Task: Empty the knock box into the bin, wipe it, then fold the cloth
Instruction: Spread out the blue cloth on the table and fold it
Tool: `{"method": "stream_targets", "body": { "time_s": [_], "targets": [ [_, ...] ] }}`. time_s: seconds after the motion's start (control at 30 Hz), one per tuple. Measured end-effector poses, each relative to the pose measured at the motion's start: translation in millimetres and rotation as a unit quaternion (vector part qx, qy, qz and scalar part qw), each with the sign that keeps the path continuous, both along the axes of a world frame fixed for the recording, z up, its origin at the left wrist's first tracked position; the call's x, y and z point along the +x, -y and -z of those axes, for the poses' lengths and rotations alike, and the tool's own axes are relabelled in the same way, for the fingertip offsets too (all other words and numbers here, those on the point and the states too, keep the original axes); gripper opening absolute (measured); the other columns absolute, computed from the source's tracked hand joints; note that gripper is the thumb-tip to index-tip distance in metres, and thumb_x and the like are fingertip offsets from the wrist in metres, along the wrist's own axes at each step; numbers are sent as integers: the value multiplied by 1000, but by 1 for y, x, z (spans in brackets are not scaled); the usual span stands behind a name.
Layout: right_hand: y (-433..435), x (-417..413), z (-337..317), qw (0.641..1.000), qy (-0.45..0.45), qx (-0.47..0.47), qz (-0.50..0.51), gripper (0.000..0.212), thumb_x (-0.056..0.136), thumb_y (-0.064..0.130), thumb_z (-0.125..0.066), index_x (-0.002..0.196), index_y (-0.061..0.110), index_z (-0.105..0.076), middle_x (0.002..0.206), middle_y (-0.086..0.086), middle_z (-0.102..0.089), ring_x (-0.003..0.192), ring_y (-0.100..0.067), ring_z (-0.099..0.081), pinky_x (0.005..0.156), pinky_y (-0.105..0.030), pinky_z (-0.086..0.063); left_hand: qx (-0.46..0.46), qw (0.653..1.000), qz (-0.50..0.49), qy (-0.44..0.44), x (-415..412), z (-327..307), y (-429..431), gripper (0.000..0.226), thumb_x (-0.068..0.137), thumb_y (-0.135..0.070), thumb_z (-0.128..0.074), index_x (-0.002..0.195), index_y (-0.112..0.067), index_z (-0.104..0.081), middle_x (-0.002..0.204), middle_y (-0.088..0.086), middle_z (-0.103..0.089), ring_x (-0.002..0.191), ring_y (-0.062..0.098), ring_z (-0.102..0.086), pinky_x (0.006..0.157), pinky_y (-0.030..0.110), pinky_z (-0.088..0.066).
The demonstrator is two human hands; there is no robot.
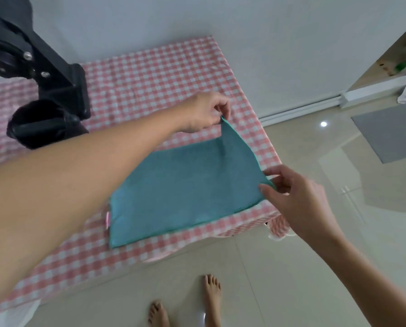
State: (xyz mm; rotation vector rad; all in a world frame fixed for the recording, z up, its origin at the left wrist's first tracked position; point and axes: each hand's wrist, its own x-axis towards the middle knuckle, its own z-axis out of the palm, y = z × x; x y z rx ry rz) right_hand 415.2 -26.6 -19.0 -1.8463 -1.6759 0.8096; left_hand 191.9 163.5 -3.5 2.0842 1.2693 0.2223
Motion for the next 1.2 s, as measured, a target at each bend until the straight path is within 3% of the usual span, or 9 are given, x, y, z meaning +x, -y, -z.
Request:
{"method": "stream_targets", "body": {
  "time_s": [0.1,0.23,0.33,0.43,0.67,0.9,1.0,1.07,1.2],
  "targets": [
    [10,-47,-22,987,-107,-5,-123,37,93,20,-72,110,50,-59,93,24,-68,74,0,-71,55,-14,-51,45,996,42,-71,-55,-8,2,14,94,-10,-66,90,-24,-69,132,-2,-58,124,17,-52,104,36,-42],
    [7,-109,-15,958,-152,-54,-237,31,96,6,-69,98,35,-78,91,18,-67,76,-10,-70,61,-19,-49,73,983,84,-148,-130,-18,19,24,92,-10,-70,81,-31,-66,146,6,-51,141,23,-38,116,46,-34],
    [8,-156,-1,949,-143,-79,-271,15,90,29,-77,103,35,-80,94,20,-69,84,-8,-65,71,-22,-46,103,960,106,-238,-177,-20,36,23,92,-11,-68,80,-31,-66,151,5,-46,148,25,-27,118,57,-26],
    [12,-193,10,938,-101,-103,-316,52,74,71,-69,115,39,-77,98,24,-65,94,-3,-63,81,-15,-45,147,936,117,-298,-209,-15,54,18,90,-5,-67,85,-23,-70,153,7,-44,150,27,-22,118,56,-21],
    [31,-241,38,917,18,-97,-386,67,77,73,-64,132,36,-68,102,16,-59,97,-2,-57,92,-27,-46,217,913,116,-325,-228,13,88,19,92,-2,-60,94,-18,-70,145,9,-51,143,31,-34,111,51,-35],
    [31,-240,47,912,58,-38,-403,71,86,81,-43,147,45,-48,114,13,-58,108,-5,-53,99,-37,-47,210,938,44,-273,-234,32,101,30,91,-3,-58,114,-15,-73,163,14,-33,152,34,-22,121,57,-22],
    [4,-218,52,941,86,36,-326,77,85,84,-41,151,45,-41,147,7,-46,131,-3,-37,115,-42,-36,229,951,3,-209,-230,41,119,48,96,-32,-52,140,-15,-57,167,12,-27,155,29,-20,119,52,-27],
    [-20,-201,55,940,156,41,-300,90,80,85,-44,158,46,-25,168,-4,-23,153,-19,-17,120,-47,-20,191,962,3,-196,-225,51,136,84,92,-66,-40,159,-16,-30,171,9,-12,159,25,-9,124,49,-20],
    [-50,-190,67,899,266,29,-347,111,71,100,-30,161,46,8,171,-10,16,154,-24,23,123,-54,1,152,967,22,-205,-207,74,162,128,71,-98,-28,163,-15,2,172,6,10,159,23,11,127,44,1]
  ]
}}
